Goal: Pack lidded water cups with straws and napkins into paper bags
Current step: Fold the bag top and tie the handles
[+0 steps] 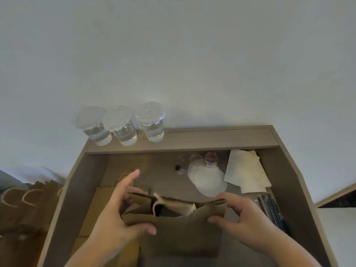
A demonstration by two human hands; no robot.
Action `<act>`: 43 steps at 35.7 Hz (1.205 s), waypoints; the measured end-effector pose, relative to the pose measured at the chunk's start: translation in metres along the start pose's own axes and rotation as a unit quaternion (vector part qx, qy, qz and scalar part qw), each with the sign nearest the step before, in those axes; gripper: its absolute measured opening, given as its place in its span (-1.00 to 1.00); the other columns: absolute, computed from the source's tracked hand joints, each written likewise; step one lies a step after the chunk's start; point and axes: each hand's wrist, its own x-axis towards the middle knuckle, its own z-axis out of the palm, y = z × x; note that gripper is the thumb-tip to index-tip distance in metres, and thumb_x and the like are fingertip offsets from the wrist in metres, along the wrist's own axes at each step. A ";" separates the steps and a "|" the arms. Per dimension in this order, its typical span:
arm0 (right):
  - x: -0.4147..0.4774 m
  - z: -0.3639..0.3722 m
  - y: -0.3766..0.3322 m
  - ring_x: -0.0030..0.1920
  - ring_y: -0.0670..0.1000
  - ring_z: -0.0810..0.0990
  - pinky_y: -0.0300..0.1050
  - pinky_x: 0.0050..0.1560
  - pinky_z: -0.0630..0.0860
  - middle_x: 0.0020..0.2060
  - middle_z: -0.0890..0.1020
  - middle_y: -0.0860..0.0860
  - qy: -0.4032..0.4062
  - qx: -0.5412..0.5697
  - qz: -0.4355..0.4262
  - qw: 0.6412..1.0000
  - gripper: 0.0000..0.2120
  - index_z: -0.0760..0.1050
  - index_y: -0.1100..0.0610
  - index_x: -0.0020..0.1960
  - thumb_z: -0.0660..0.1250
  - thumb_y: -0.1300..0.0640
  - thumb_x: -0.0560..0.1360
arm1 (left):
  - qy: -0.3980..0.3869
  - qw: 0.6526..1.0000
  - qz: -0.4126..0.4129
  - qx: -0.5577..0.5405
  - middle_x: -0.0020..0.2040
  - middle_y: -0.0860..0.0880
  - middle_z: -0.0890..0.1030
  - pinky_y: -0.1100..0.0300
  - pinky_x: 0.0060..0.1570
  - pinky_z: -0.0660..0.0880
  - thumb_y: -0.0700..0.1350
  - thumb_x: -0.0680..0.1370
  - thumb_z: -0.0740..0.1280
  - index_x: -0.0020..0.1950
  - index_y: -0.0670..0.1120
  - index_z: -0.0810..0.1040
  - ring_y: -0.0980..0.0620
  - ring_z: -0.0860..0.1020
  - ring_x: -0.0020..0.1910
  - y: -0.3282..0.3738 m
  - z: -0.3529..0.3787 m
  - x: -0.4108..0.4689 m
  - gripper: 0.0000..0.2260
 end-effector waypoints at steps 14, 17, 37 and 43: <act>0.092 -0.034 0.064 0.12 0.15 0.72 0.05 0.14 0.61 0.00 0.76 0.18 0.040 0.138 0.138 0.980 -0.72 0.73 0.12 0.18 0.24 0.17 0.68 | 0.031 0.996 0.027 -0.085 -0.12 -0.07 0.65 0.12 -0.11 0.52 0.23 0.34 0.65 -0.18 -0.14 0.74 -0.09 0.63 -0.14 -0.009 0.008 0.012 -0.57; 0.137 -0.027 0.081 -0.18 -0.12 0.64 -0.18 -0.13 0.54 -0.04 0.77 0.01 0.194 -0.049 0.181 0.963 -0.86 0.70 -0.03 0.08 0.35 0.10 0.67 | 0.003 0.997 0.039 -0.064 -0.10 -0.06 0.66 0.16 -0.06 0.55 0.18 0.41 0.62 -0.11 -0.10 0.73 -0.08 0.65 -0.11 -0.005 0.006 0.012 -0.64; 0.210 -0.025 0.097 -0.14 0.20 0.63 -0.11 -0.24 0.41 -0.24 0.66 0.13 0.181 -0.335 0.202 0.902 -0.66 0.59 0.09 -0.22 0.28 0.00 0.67 | -0.003 0.998 0.055 -0.007 0.14 -0.05 0.67 0.14 0.08 0.60 0.19 0.46 0.59 0.20 0.03 0.70 -0.13 0.68 0.11 -0.008 -0.013 0.005 -0.61; 0.207 -0.027 0.100 -0.20 0.23 0.65 0.01 -0.22 0.60 -0.32 0.66 0.15 0.181 -0.330 0.183 0.909 -0.69 0.61 0.16 -0.23 0.28 0.12 0.65 | 0.007 0.997 0.072 0.008 0.15 -0.03 0.66 0.18 0.10 0.59 0.19 0.47 0.58 0.20 0.02 0.70 -0.10 0.68 0.13 -0.009 -0.015 0.007 -0.61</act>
